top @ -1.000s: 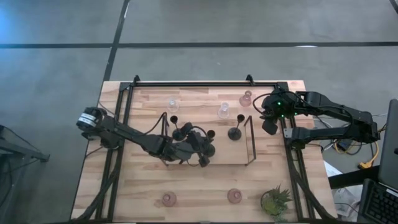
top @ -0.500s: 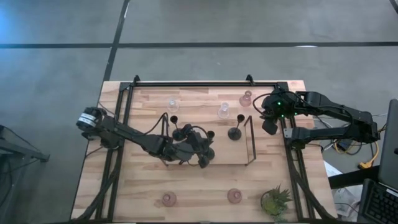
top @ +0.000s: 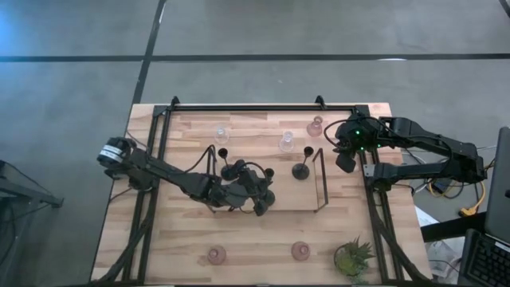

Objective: Pick & Place candle stick holders
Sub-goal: Put the black candle holder on the shelf

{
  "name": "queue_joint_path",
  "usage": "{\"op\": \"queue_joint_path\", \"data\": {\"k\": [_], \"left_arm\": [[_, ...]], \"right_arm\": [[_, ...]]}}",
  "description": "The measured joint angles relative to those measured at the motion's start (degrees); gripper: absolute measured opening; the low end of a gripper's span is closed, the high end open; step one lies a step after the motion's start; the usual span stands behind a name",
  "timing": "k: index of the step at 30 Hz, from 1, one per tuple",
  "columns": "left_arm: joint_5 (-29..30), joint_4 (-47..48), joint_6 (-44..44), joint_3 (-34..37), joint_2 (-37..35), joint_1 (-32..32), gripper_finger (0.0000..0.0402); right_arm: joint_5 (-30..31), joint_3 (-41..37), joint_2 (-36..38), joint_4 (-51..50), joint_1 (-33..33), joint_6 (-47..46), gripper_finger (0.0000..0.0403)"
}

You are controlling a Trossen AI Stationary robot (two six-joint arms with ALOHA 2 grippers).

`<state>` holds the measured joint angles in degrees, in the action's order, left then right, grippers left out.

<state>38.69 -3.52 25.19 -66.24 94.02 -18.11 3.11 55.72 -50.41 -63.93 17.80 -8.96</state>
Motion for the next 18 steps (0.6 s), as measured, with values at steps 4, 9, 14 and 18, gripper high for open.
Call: {"op": "queue_joint_path", "data": {"k": [4,9,14,18], "left_arm": [[-0.3,0.5,-0.7,0.1,0.0,0.0,0.0056],[-0.4,0.3,-0.9,0.2,-0.1,0.0,0.0081],[-0.9,0.2,-2.0,0.1,-0.3,0.0,0.0097],[-1.1,0.2,-4.5,-0.3,-0.3,-0.1,0.0133]], "right_arm": [[0.0,0.0,0.0,0.0,0.0,0.0,0.0083],[0.0,0.0,0.0,0.0,0.0,0.0,0.0072],[0.0,0.0,0.0,0.0,0.0,0.0,0.0066],[0.0,0.0,0.0,0.0,0.0,0.0,0.0064]]}}
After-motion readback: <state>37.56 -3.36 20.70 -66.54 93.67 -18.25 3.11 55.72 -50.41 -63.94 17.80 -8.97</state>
